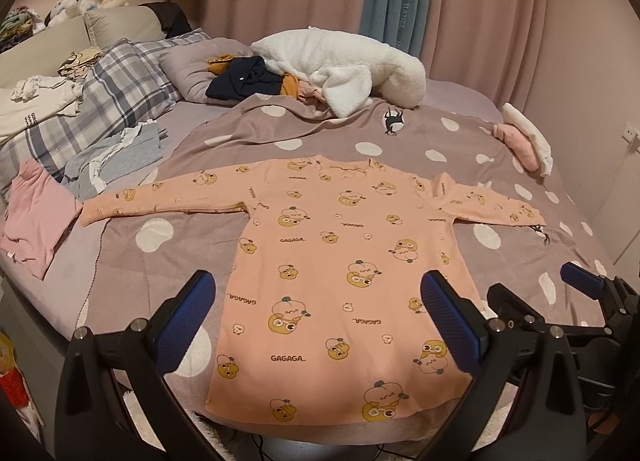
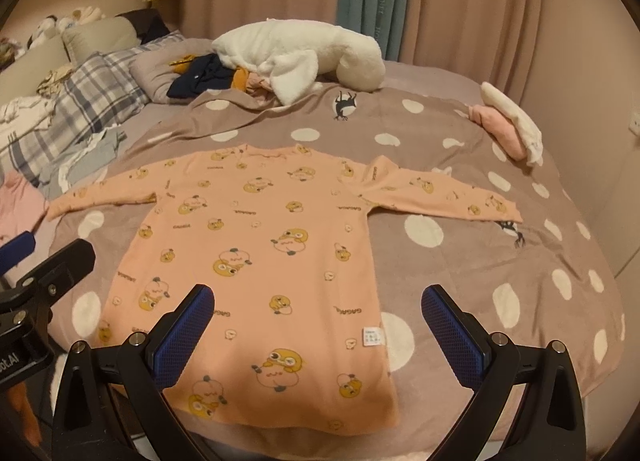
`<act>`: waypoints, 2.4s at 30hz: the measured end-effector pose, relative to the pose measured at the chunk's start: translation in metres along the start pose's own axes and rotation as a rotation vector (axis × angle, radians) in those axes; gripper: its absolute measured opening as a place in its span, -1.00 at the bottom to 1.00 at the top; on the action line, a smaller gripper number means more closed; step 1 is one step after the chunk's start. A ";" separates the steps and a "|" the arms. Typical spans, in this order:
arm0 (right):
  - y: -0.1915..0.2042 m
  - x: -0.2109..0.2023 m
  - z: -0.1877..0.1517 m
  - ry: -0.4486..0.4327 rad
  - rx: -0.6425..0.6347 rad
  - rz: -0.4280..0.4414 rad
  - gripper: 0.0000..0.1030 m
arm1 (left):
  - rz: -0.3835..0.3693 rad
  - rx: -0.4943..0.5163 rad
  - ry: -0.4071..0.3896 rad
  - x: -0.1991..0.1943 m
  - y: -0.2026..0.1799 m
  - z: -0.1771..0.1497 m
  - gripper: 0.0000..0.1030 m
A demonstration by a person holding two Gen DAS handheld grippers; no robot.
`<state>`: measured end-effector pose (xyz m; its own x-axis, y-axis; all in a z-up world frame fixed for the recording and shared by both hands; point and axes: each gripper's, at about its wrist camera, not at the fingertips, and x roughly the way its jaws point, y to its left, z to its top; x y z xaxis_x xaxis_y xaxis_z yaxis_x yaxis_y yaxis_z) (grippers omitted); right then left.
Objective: Fold small clothes
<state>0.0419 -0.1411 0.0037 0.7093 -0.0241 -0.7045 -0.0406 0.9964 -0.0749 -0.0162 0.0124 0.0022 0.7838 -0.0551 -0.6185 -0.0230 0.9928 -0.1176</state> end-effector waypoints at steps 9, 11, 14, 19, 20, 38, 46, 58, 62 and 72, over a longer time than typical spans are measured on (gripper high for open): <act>0.006 -0.002 0.001 -0.004 -0.035 -0.028 1.00 | 0.009 -0.012 0.005 -0.001 0.009 -0.001 0.99; 0.006 -0.003 0.001 -0.005 -0.033 -0.023 1.00 | 0.011 -0.008 0.011 -0.001 0.008 -0.001 0.99; 0.007 -0.004 0.001 -0.005 -0.037 -0.026 1.00 | 0.011 -0.001 0.005 -0.002 0.007 -0.002 0.99; 0.006 -0.004 0.001 -0.004 -0.032 -0.019 1.00 | 0.007 0.003 0.010 -0.002 0.005 -0.002 0.99; 0.007 -0.004 0.001 -0.004 -0.033 -0.023 1.00 | 0.008 0.003 0.010 -0.002 0.005 -0.002 0.99; 0.010 -0.003 -0.002 0.005 -0.045 -0.024 1.00 | 0.011 0.025 0.038 0.002 -0.002 -0.006 0.99; 0.011 -0.005 -0.003 0.001 -0.058 -0.031 1.00 | 0.015 0.025 0.040 0.002 -0.001 -0.007 0.99; 0.013 -0.003 -0.004 0.005 -0.055 -0.031 1.00 | 0.016 0.025 0.041 0.002 -0.001 -0.006 0.99; 0.013 -0.003 -0.004 0.006 -0.059 -0.034 1.00 | 0.019 0.023 0.043 0.002 -0.001 -0.006 0.99; 0.010 0.001 -0.005 0.022 -0.043 -0.030 1.00 | 0.020 0.022 0.052 0.005 -0.001 -0.006 0.99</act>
<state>0.0386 -0.1317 -0.0007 0.6947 -0.0566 -0.7171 -0.0496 0.9908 -0.1263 -0.0159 0.0104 -0.0050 0.7503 -0.0398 -0.6599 -0.0242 0.9959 -0.0875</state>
